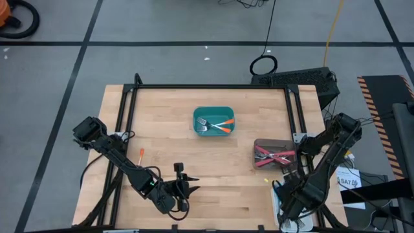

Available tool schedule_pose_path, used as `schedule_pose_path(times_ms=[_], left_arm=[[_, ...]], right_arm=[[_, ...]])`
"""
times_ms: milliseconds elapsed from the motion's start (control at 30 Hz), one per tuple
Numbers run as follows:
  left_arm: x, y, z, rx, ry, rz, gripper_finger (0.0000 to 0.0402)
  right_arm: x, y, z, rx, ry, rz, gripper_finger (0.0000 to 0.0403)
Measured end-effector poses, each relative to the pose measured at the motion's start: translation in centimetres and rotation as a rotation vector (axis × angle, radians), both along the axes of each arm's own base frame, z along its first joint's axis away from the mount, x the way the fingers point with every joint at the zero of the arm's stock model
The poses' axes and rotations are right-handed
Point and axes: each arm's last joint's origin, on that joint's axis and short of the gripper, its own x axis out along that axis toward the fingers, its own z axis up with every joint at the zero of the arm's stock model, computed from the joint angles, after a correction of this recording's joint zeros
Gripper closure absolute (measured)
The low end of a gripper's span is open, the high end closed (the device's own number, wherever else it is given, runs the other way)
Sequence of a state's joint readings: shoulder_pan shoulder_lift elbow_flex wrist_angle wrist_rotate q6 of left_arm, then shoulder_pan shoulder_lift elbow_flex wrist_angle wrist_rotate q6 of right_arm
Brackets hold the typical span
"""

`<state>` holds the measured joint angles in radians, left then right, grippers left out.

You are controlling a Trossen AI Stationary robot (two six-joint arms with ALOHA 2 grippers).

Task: Sort silverware by color (type)
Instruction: Put the blue fork into the white bin

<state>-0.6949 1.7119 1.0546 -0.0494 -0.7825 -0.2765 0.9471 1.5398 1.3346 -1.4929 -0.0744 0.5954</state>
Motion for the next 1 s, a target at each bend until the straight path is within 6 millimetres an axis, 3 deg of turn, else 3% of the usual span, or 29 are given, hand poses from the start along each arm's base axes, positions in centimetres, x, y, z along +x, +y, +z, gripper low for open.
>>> schedule_pose_path(times_ms=[133,333,700,1000], left_arm=[[0.0,0.0,0.0,-0.016,-0.003,0.008,0.027],[0.0,-0.1,0.0,-0.029,0.007,-0.009,0.027],[0.0,-0.1,0.0,-0.028,0.007,-0.009,0.027],[0.0,-0.1,0.0,-0.028,0.007,-0.009,0.027]], right_arm=[[0.5,0.5,-0.1,-0.014,-0.141,0.07,0.0275],[0.5,-0.2,-0.2,-0.138,-0.221,0.022,0.0309],[-0.7,-1.0,-4.5,-0.205,-0.173,-0.065,0.0395],[-1.0,-0.2,-3.9,-0.167,-0.199,-0.07,0.0397]])
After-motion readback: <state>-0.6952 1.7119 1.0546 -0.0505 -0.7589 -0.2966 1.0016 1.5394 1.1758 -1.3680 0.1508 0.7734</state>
